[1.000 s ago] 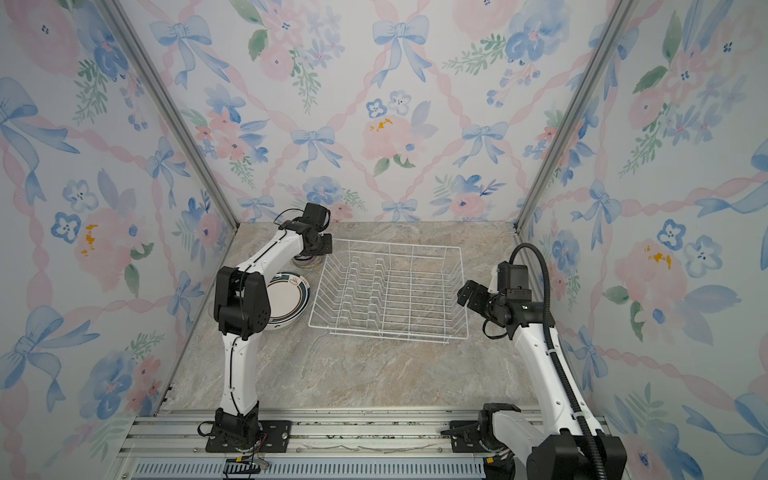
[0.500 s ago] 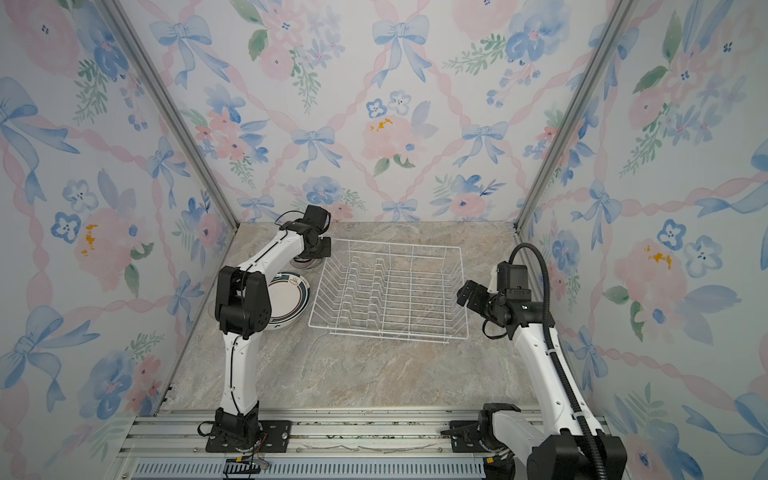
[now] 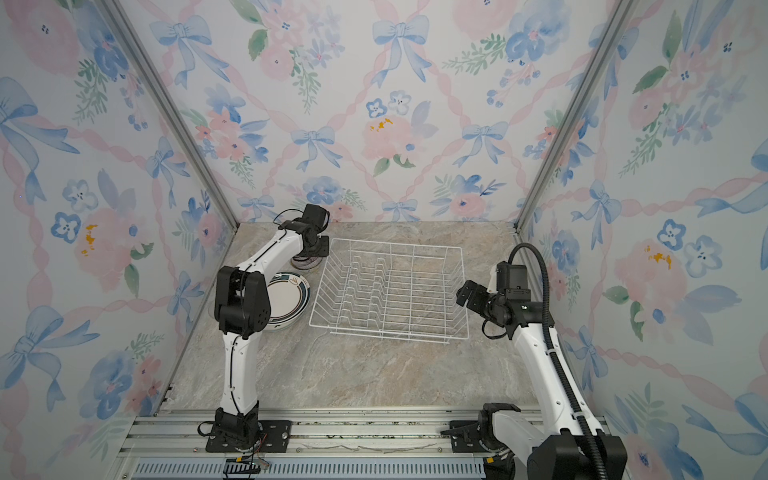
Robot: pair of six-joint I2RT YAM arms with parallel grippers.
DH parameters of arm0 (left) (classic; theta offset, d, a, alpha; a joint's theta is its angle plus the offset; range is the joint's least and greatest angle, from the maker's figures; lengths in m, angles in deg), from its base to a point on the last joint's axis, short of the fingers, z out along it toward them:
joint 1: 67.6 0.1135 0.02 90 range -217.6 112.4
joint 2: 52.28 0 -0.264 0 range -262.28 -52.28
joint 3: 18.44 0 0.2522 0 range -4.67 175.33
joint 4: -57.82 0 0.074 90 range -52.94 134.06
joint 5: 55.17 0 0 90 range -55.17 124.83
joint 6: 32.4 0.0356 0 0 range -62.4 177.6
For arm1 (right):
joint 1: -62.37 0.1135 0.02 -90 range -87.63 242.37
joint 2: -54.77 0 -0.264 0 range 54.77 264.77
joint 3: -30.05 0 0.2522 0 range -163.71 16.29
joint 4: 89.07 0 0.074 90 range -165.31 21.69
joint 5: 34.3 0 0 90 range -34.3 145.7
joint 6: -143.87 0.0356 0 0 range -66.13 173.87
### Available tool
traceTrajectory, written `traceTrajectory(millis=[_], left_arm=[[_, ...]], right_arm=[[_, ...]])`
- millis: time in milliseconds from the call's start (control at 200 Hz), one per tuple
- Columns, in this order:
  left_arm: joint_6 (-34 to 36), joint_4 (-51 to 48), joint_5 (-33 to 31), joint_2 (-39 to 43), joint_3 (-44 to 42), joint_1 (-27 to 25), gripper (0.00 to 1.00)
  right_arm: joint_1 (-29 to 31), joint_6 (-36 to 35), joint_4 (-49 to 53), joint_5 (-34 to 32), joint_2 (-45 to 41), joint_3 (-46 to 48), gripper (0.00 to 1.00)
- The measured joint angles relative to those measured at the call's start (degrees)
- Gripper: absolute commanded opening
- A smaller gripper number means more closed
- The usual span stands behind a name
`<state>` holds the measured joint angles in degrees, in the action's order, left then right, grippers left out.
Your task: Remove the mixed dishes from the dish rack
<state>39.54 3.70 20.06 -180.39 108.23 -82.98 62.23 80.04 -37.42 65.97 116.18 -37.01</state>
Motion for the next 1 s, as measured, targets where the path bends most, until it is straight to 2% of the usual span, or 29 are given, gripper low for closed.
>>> traceTrajectory(millis=[80,355,500,715,865,1000], left_arm=[[-0.1,0.0,-0.4,0.0,0.2,0.0,0.61],[0.1,0.0,-1.7,0.0,0.3,-0.2,0.63],[0.0,0.0,-4.3,0.0,0.6,-0.3,0.82],[-1.5,0.0,-8.7,0.0,1.1,-0.9,0.95],[-2.7,0.0,-9.9,0.0,1.1,-1.0,0.94],[-3.7,0.0,-10.4,0.0,1.1,-1.2,0.86]], right_arm=[[0.0,0.0,0.0,0.0,0.0,0.0,0.97],[0.0,0.0,0.0,0.0,0.0,0.0,0.97],[0.0,0.0,0.0,0.0,0.0,0.0,0.97],[0.2,0.0,0.0,0.0,0.0,0.0,0.97],[0.3,-0.2,0.0,0.0,0.0,0.0,0.97],[0.3,-0.3,0.1,0.0,0.3,0.0,0.97]])
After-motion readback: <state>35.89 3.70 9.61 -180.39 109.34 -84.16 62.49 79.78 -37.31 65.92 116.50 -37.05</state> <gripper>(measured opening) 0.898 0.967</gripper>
